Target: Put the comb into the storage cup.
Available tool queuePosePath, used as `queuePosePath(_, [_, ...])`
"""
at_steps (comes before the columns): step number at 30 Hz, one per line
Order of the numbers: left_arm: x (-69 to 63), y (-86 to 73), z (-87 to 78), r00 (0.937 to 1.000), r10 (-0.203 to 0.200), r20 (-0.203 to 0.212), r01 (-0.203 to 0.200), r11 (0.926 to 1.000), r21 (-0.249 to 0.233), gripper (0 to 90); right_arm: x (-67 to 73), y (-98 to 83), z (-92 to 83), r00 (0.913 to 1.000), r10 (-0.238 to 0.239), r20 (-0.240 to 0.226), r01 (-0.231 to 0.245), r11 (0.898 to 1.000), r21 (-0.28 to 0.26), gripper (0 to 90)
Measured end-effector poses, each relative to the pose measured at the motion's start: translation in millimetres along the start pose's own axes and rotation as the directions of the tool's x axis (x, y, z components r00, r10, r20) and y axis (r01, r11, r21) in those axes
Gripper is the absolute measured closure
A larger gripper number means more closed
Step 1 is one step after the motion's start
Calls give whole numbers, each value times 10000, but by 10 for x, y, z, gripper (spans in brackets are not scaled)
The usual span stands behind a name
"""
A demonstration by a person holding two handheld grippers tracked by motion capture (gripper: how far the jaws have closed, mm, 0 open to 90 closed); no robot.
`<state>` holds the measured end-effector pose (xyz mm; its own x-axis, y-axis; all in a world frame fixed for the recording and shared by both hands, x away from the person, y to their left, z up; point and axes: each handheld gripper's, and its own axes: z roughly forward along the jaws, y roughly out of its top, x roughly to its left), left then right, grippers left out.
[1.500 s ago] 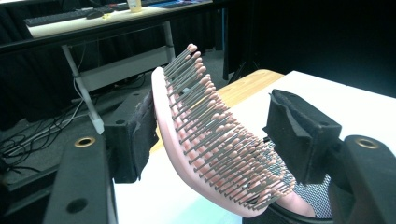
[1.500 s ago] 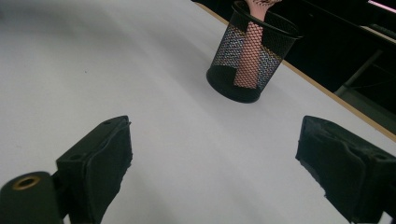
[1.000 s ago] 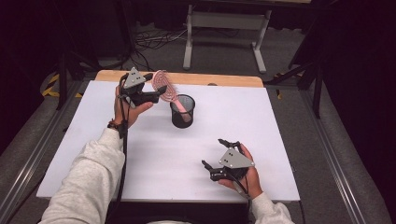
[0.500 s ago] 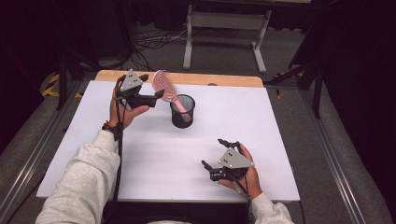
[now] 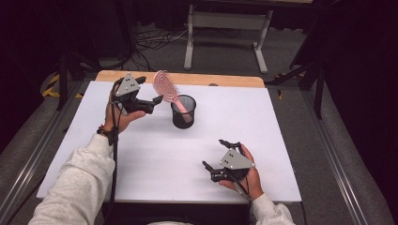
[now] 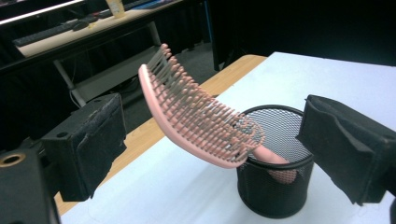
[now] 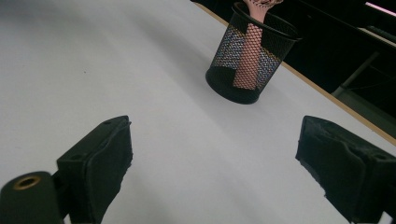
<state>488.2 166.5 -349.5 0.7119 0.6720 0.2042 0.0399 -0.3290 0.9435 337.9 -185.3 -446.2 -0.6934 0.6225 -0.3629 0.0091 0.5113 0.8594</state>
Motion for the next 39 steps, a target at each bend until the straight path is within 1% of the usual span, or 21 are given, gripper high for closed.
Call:
queuePosePath(4, [-29, 9, -37, 9993, 338, -140, -338, 9994, 67, 80, 0, 1, 0, 10000, -20, 95, 20, 10000, 12, 115])
queuePosePath(6, [-42, 6, -54, 9994, 346, -69, -345, 9994, 67, 80, -1, 2, 1, 9999, -1, 133, 1, 10000, 12, 116])
queuePosePath(7, [-48, 6, -61, 9990, 444, -45, -443, 9990, 87, 80, -1, 2, 2, 9999, -9, 142, 8, 10000, 22, 115])
queuePosePath(11, [-62, 6, -107, 9982, 594, 6, -594, 9982, 106, 75, 1, 1, 8, 9999, 8, 127, -8, 10000, 52, 116])
queuePosePath(12, [-63, 5, -116, 9985, 546, 22, -546, 9985, 81, 74, 3, 2, 9, 9999, 5, 123, -6, 10000, 43, 115])
queuePosePath(14, [-71, 2, -141, 9983, 576, 42, -576, 9983, 61, 75, 4, 2, 11, 9999, -7, 125, 6, 10000, 56, 115])
queuePosePath(19, [-106, 3, -195, 9957, 926, 46, -927, 9957, 83, 79, 5, 3, 12, 9999, 3, 117, -4, 10000, 69, 117])
queuePosePath(22, [-129, -2, -220, 9948, 1003, 150, -1004, 9949, 57, 80, 7, 6, 9, 9999, -11, 118, 10, 10000, 57, 117])
queuePosePath(28, [-195, -7, -279, 9907, 1339, 249, -1339, 9910, -24, 79, 0, 13, 0, 9998, -27, 188, 26, 10000, 26, 117])
queuePosePath(32, [-246, -12, -331, 9895, 1408, 326, -1405, 9900, -110, 75, 2, 12, 1, 9998, -42, 191, 41, 10000, 36, 117])
queuePosePath(35, [-275, -19, -376, 9862, 1611, 373, -1606, 9869, -168, 76, 6, 11, 4, 9998, -66, 188, 64, 10000, 73, 117])
queuePosePath(39, [-320, -48, -437, 9852, 1633, 518, -1624, 9865, -216, 77, 9, 11, 5, 9998, -88, 189, 87, 9999, 81, 117])
